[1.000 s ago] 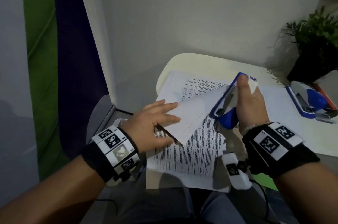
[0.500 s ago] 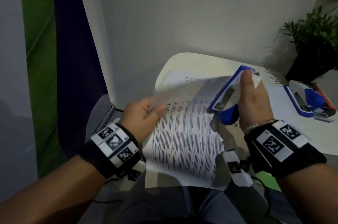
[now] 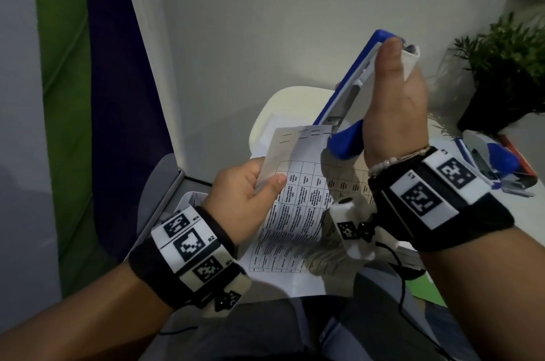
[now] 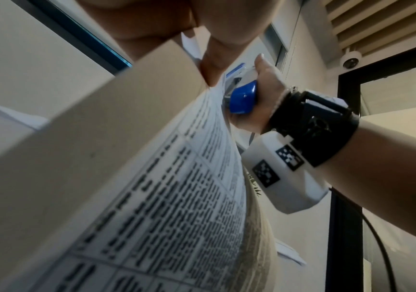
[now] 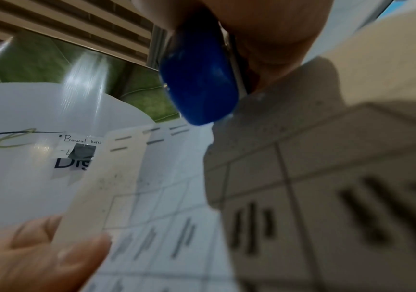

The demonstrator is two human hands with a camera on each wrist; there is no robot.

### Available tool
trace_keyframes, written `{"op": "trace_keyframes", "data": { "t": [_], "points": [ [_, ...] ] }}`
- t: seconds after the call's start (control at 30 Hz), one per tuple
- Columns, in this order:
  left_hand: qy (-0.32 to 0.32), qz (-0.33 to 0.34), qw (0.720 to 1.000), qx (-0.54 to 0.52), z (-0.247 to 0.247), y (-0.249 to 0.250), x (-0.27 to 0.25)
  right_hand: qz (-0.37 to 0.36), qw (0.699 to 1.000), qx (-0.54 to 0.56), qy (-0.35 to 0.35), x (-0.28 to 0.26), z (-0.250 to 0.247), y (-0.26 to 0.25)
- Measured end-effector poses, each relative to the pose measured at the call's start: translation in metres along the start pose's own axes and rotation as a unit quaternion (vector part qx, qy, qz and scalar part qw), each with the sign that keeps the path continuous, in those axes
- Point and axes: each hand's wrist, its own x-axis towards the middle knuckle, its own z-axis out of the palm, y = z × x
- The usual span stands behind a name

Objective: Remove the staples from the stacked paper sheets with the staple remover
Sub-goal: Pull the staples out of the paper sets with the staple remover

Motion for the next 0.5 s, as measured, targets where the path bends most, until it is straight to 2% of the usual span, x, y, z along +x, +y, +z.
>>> {"op": "trace_keyframes", "data": {
  "t": [0.13,0.5],
  "points": [
    [-0.001,0.002,1.0,0.013,0.0,0.0012,-0.0012,0.001,1.0,-0.004,0.001,0.0008,-0.0008,0.007],
    [-0.004,0.075,0.996,0.051,-0.0021,0.0027,-0.0022,-0.037,0.999,0.013,-0.01,0.0006,0.0012,0.0069]
  ]
}}
